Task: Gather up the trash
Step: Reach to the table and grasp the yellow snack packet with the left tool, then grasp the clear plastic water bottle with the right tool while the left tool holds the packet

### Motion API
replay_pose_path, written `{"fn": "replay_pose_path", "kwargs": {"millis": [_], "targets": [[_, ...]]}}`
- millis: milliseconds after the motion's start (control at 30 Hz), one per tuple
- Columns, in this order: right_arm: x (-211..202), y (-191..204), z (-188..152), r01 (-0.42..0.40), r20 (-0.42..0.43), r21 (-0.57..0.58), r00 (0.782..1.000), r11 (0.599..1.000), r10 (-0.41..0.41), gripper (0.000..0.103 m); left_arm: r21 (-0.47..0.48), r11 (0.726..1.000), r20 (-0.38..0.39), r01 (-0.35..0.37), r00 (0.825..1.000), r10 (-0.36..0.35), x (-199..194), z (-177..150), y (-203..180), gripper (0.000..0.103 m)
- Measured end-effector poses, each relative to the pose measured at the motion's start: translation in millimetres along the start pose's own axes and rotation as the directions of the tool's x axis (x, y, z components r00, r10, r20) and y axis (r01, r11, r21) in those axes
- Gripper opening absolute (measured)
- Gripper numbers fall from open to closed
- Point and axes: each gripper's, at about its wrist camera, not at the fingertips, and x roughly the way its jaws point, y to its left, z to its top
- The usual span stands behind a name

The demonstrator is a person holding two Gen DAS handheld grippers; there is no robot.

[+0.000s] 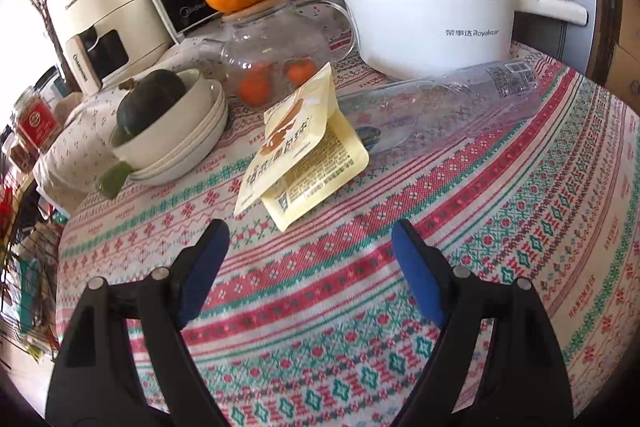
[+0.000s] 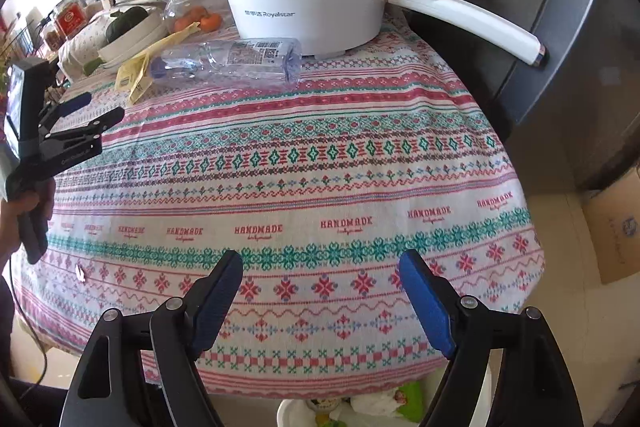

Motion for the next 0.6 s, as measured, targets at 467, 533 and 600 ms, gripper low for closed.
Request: {"fn": "replay_pose_path", "kwargs": {"millis": [467, 533, 600], "targets": [[39, 13, 32, -0.029, 0.035, -0.058, 0.999, 0.998, 0.031, 0.082, 0.057, 0.996, -0.031, -0.074, 0.997, 0.076, 34, 17, -1, 0.004], [38, 17, 38, -0.048, 0.05, -0.059, 0.997, 0.997, 0.051, 0.082, -0.008, 0.998, -0.043, -0.061, 0.997, 0.061, 27, 17, 8, 0.002], [36, 23, 46, -0.07, 0.064, -0.077, 0.995, 0.995, 0.075, 0.082, -0.083, 0.996, -0.045, -0.038, 0.998, 0.034, 17, 17, 20, 0.001]]}}
